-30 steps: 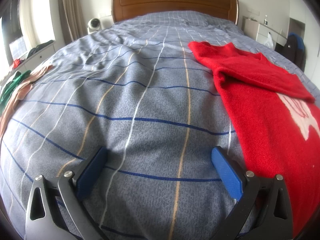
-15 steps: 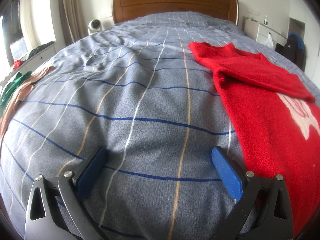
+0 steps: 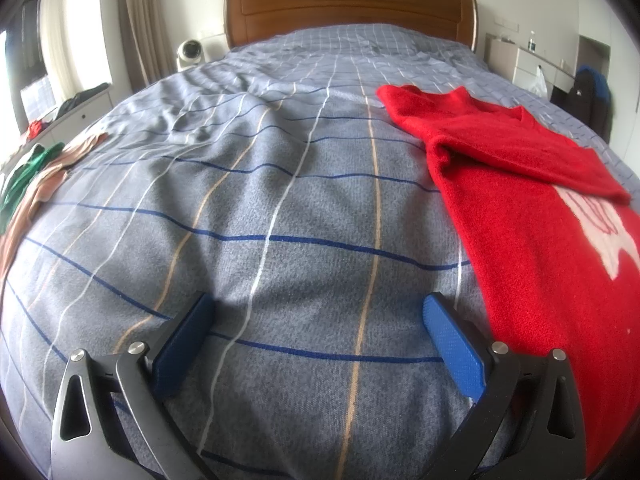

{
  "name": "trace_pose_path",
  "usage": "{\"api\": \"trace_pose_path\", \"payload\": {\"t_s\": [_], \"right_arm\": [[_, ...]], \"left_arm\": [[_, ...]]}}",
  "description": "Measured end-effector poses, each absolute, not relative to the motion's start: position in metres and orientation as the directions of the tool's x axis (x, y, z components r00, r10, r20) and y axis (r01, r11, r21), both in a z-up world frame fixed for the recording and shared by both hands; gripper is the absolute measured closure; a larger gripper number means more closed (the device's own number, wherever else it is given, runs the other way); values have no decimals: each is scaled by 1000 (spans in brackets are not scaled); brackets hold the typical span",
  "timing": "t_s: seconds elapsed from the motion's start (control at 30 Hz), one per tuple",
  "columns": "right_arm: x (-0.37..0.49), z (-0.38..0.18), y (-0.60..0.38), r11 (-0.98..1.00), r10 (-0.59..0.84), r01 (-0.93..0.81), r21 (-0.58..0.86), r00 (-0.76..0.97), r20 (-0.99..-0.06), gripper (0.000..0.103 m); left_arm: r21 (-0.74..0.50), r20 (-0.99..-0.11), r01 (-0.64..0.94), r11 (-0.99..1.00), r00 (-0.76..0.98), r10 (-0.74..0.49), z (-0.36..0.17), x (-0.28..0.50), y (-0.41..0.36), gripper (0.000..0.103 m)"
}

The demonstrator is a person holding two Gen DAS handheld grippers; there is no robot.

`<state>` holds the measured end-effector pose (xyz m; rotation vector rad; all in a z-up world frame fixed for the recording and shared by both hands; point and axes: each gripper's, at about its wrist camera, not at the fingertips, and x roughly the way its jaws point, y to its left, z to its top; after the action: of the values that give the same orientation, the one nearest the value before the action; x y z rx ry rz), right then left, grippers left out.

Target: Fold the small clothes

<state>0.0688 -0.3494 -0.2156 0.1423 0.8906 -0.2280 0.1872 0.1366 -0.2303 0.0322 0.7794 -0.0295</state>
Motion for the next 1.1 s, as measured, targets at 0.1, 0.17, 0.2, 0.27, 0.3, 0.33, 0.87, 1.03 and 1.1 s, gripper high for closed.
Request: {"api": "trace_pose_path", "payload": {"t_s": [0.1,0.17,0.2,0.27,0.3,0.33,0.87,1.03,1.1], "right_arm": [[69,-216,-349,966,-137,255,29,608,-782,0],[68,-216,-349,966,-137,256,29,608,-782,0],[68,-216,-349,966,-138,256,29,610,-781,0],[68,-215,-349,966,-140,257,29,613,-778,0],[68,-215,-349,966,-141,258,29,614,-776,0],[67,-214,-349,965,-142,259,29,615,-775,0],[66,-214,-349,965,-145,260,28,619,-772,0],[66,-214,-349,965,-145,260,28,620,-771,0],[66,-214,-349,965,-145,260,28,620,-771,0]], "left_arm": [[18,-703,39,999,711,-15,-230,187,137,0],[19,-702,39,999,712,-14,-230,187,137,0],[19,-702,39,999,712,-14,-230,187,136,0],[19,-702,39,999,712,-14,-230,187,136,0],[19,-702,39,999,712,-14,-231,187,136,0],[19,-702,39,999,712,-14,-230,187,136,0],[20,-700,39,999,714,-14,-231,187,136,0],[21,-700,39,999,714,-13,-231,187,136,0],[21,-700,40,999,714,-14,-231,187,136,0]]}}
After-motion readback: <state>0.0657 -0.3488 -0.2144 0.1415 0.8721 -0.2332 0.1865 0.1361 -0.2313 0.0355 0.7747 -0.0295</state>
